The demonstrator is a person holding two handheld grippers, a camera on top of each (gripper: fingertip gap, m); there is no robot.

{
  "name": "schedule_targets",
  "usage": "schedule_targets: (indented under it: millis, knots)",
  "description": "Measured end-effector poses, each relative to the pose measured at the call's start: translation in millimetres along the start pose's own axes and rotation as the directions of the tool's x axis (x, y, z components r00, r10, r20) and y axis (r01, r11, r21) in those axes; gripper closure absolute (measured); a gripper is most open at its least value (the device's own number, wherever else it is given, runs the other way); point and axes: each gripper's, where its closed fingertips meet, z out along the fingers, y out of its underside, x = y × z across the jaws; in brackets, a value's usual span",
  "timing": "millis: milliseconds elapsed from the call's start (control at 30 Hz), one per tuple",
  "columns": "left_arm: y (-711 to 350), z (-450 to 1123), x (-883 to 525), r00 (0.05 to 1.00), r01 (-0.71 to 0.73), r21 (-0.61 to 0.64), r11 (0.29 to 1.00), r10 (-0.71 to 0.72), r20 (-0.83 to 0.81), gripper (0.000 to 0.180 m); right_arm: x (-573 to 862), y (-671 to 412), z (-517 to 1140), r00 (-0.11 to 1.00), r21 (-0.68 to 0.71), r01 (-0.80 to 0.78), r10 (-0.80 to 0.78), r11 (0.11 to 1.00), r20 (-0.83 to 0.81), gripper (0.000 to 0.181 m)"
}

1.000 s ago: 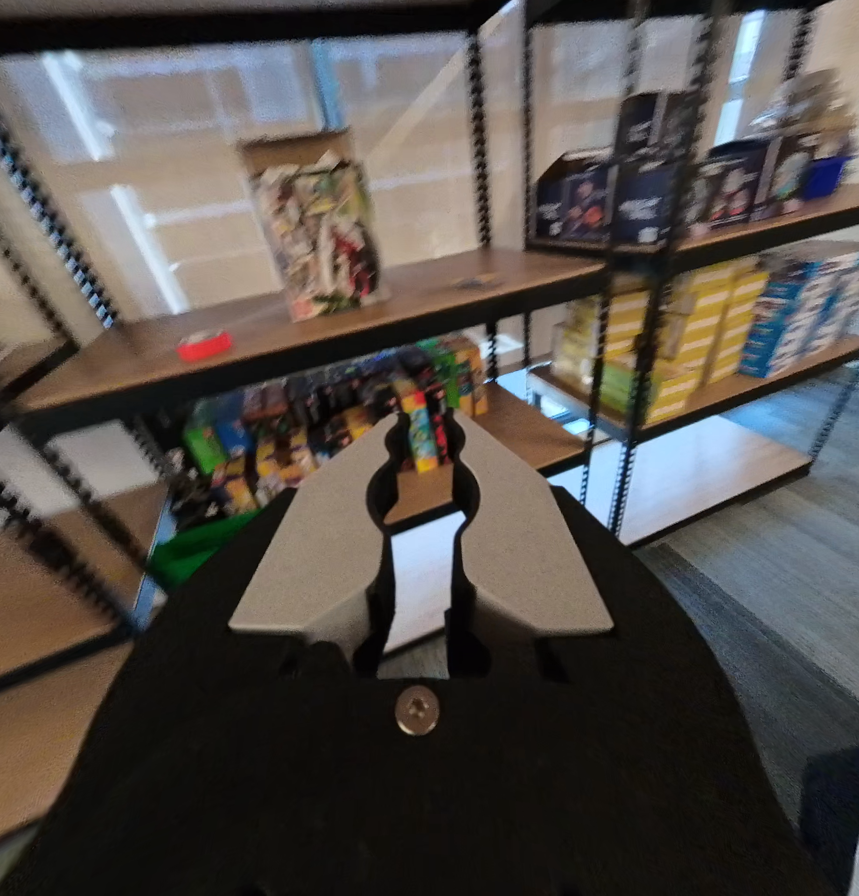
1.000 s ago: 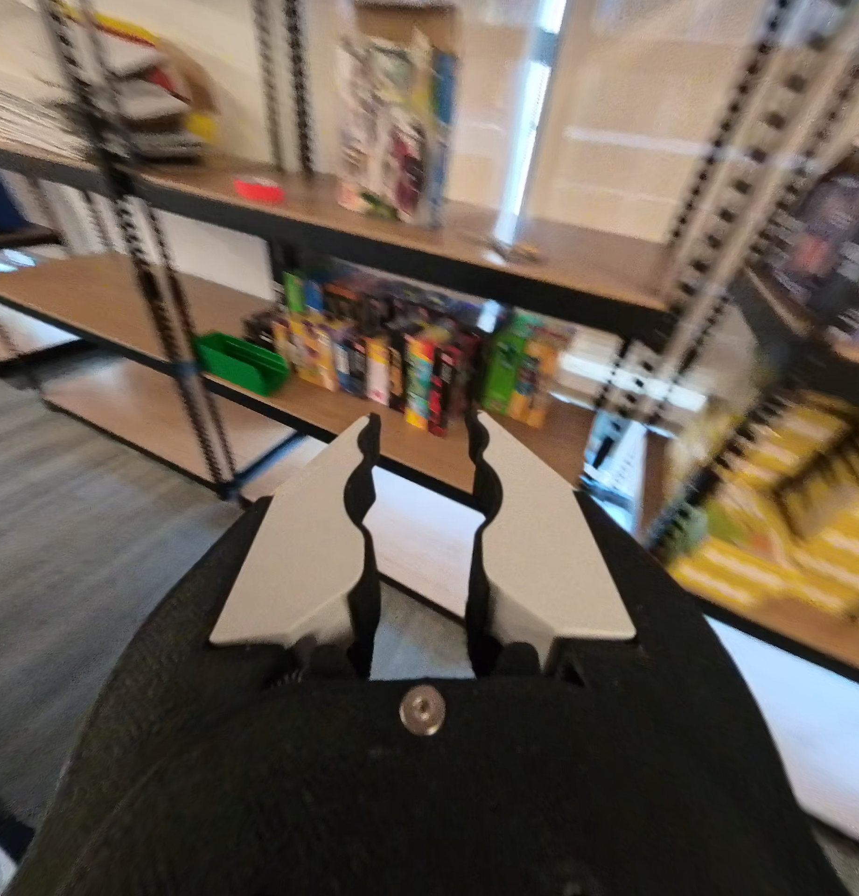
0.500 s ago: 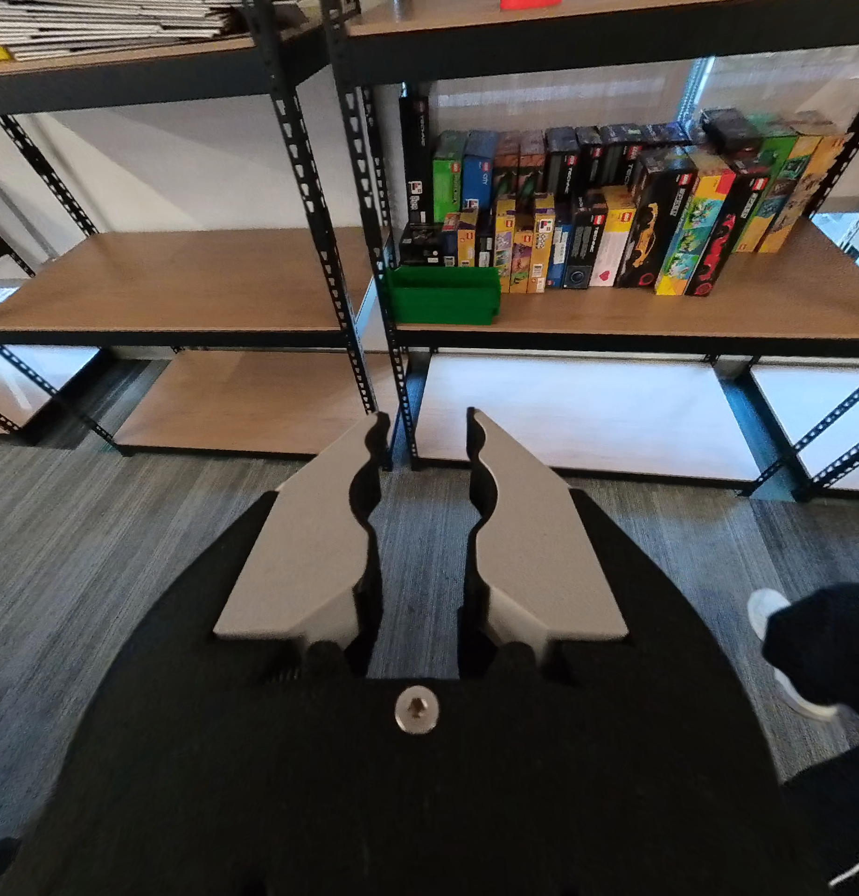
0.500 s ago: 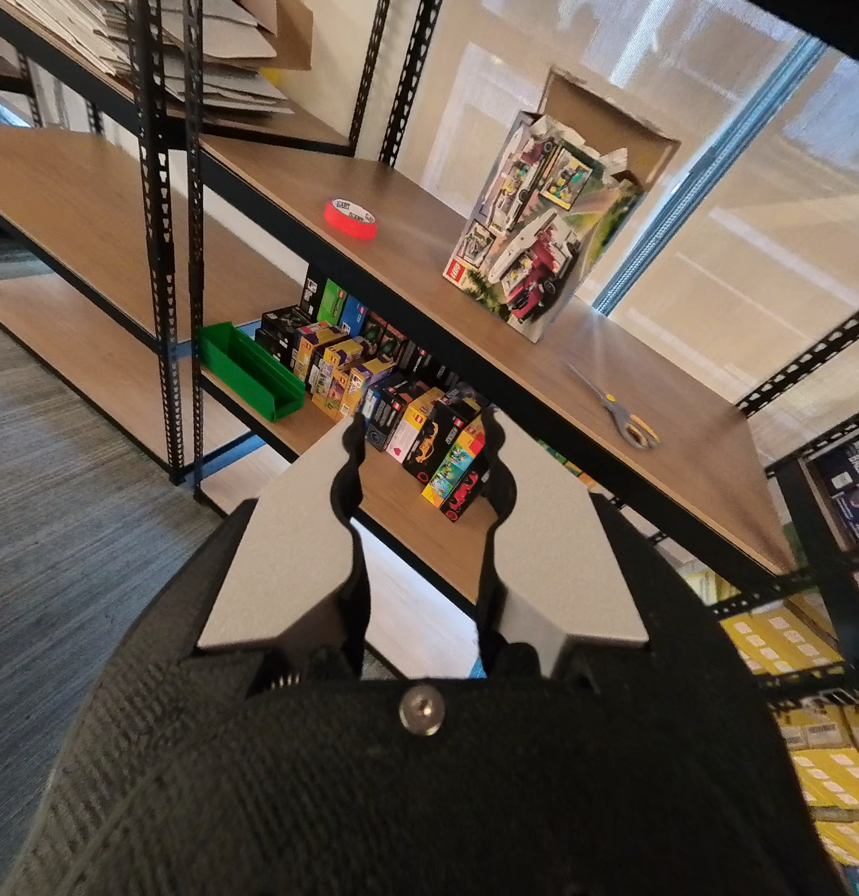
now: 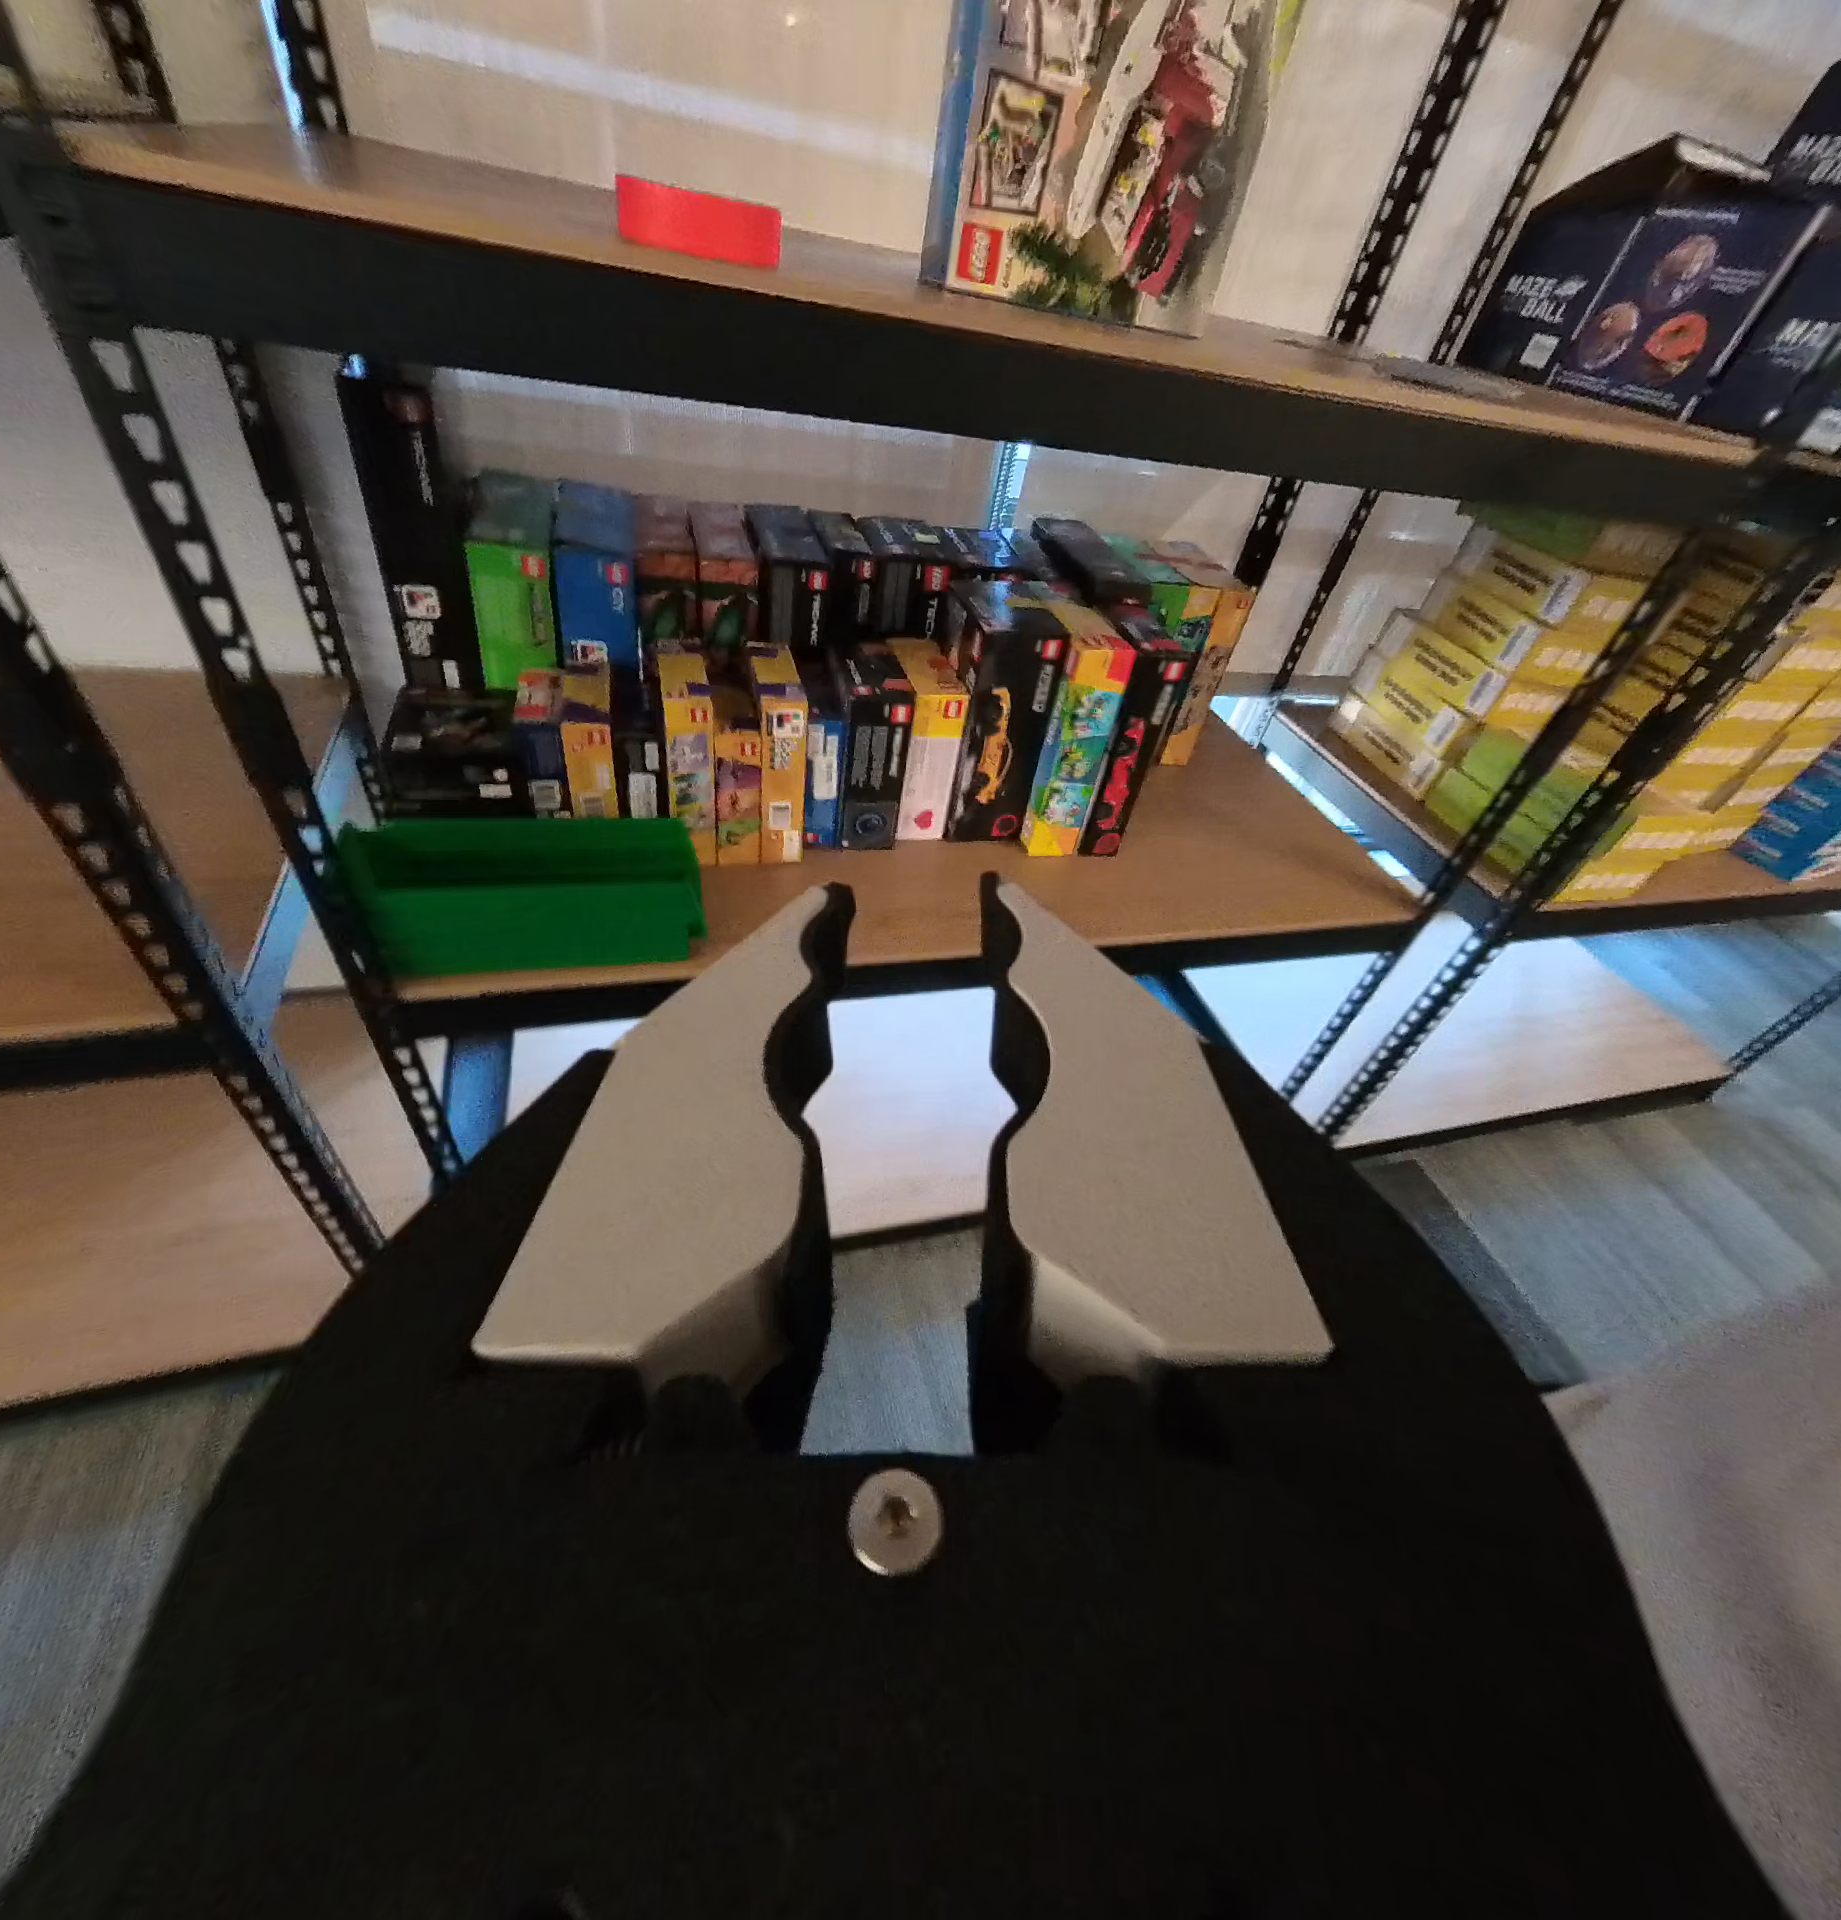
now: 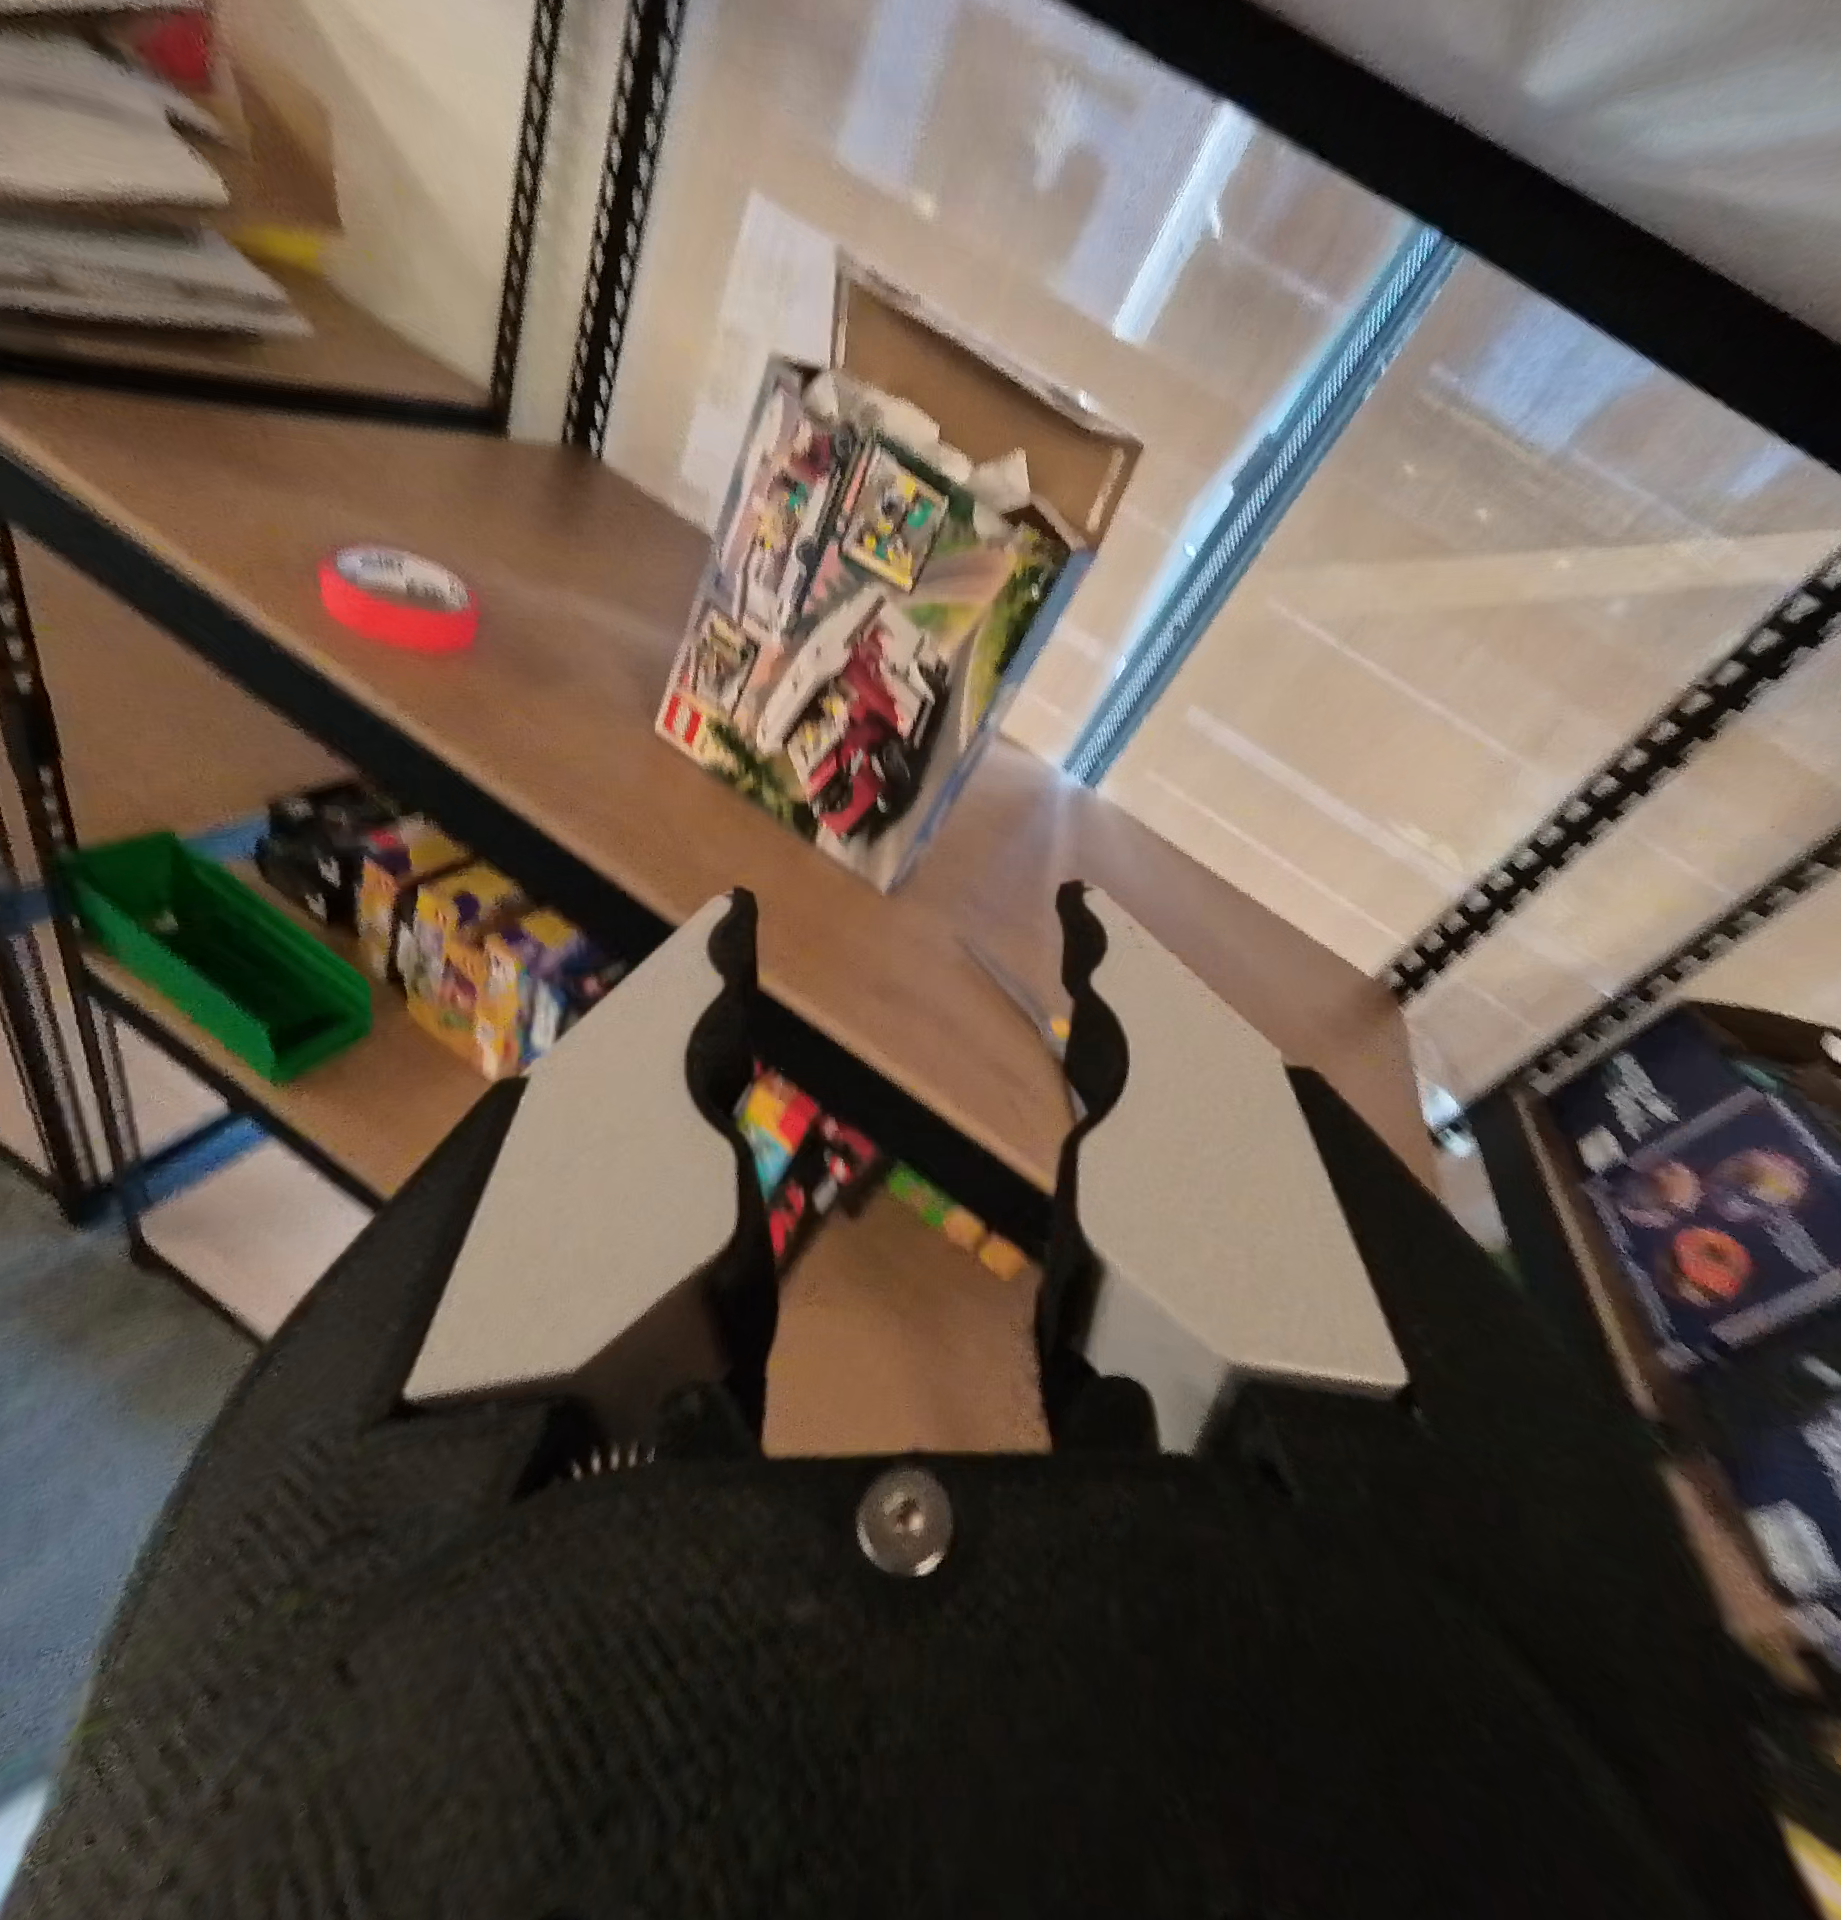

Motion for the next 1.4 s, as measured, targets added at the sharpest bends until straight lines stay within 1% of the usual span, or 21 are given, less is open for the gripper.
schedule_targets:
  millis: [100,133,200,267,367,467,567,633,700,767,800,867,900,933,1000,1033,1100,1200,1267,1333,1400]
  knots:
    - [-12,59,-26,0.998,-0.064,0.000,0.998,0.064,0.006,0.154,1,17,78,0.995,0.140,-0.093,0.088,0.986,0.044,0.121]
    - [-19,76,-28,0.997,-0.072,-0.022,0.997,0.072,-0.033,0.153,0,27,108,0.986,0.163,-0.164,0.156,0.973,0.060,0.119]
    - [-41,106,-30,0.986,-0.116,-0.046,0.992,0.110,-0.128,0.153,-18,42,162,0.938,0.173,-0.325,0.294,0.930,0.182,0.118]
    - [-68,135,-35,0.968,-0.172,-0.028,0.985,0.163,-0.190,0.153,-23,45,199,0.915,0.187,-0.375,0.331,0.908,0.231,0.117]
    - [-106,183,-43,0.936,-0.220,-0.009,0.975,0.209,-0.282,0.153,-12,42,238,0.937,0.234,-0.320,0.270,0.918,0.222,0.112]
    - [-152,241,-40,0.883,-0.259,0.047,0.965,0.256,-0.393,0.153,-1,51,265,0.965,0.196,-0.216,0.178,0.957,0.194,0.107]
    - [-196,299,-22,0.783,-0.319,0.099,0.943,0.321,-0.533,0.155,5,46,269,0.976,0.170,-0.118,0.082,0.978,0.203,0.112]
    - [-228,333,-10,0.703,-0.358,0.165,0.919,0.382,-0.600,0.161,16,35,264,0.984,0.171,-0.086,0.057,0.981,0.166,0.116]
    - [-266,371,-2,0.659,-0.351,0.237,0.906,0.419,-0.625,0.157,24,16,263,0.985,0.214,-0.072,0.036,0.974,0.167,0.119]
    - [-315,410,4,0.669,-0.281,0.259,0.924,0.382,-0.638,0.146,40,-4,271,0.985,0.244,-0.080,0.039,0.966,0.166,0.120]
    - [-341,425,9,0.659,-0.229,0.264,0.937,0.349,-0.666,0.136,50,-14,279,0.982,0.246,-0.109,0.066,0.963,0.175,0.120]
    - [-391,450,22,0.607,-0.151,0.279,0.948,0.311,-0.731,0.112,71,-32,298,0.962,0.244,-0.221,0.170,0.944,0.216,0.120]
    - [-415,458,30,0.556,-0.117,0.289,0.950,0.304,-0.774,0.106,83,-40,308,0.942,0.238,-0.294,0.239,0.926,0.237,0.119]
    - [-440,468,34,0.527,-0.072,0.291,0.954,0.284,-0.801,0.105,95,-48,319,0.914,0.238,-0.370,0.307,0.898,0.264,0.119]
    - [-485,497,38,0.524,0.033,0.285,0.958,0.226,-0.821,0.106,117,-68,340,0.841,0.243,-0.508,0.415,0.826,0.349,0.119]
    - [-502,513,41,0.531,0.071,0.288,0.955,0.208,-0.821,0.108,123,-76,351,0.807,0.230,-0.546,0.431,0.806,0.405,0.118]
    - [-518,547,51,0.544,0.098,0.297,0.950,0.198,-0.815,0.106,136,-80,377,0.782,0.194,-0.556,0.431,0.808,0.450,0.115]
    - [-515,584,76,0.510,0.072,0.262,0.962,0.190,-0.839,0.102,135,-78,407,0.791,0.163,-0.471,0.333,0.867,0.513,0.112]
    - [-504,605,88,0.509,0.009,0.238,0.971,0.200,-0.837,0.101,127,-78,417,0.757,0.144,-0.452,0.293,0.880,0.584,0.112]
    - [-493,617,97,0.487,-0.054,0.238,0.970,0.234,-0.842,0.109,116,-79,422,0.691,0.107,-0.455,0.275,0.884,0.668,0.115]
    - [-478,618,105,0.426,-0.113,0.216,0.970,0.244,-0.871,0.122,103,-77,424,0.621,0.061,-0.441,0.256,0.895,0.741,0.125]
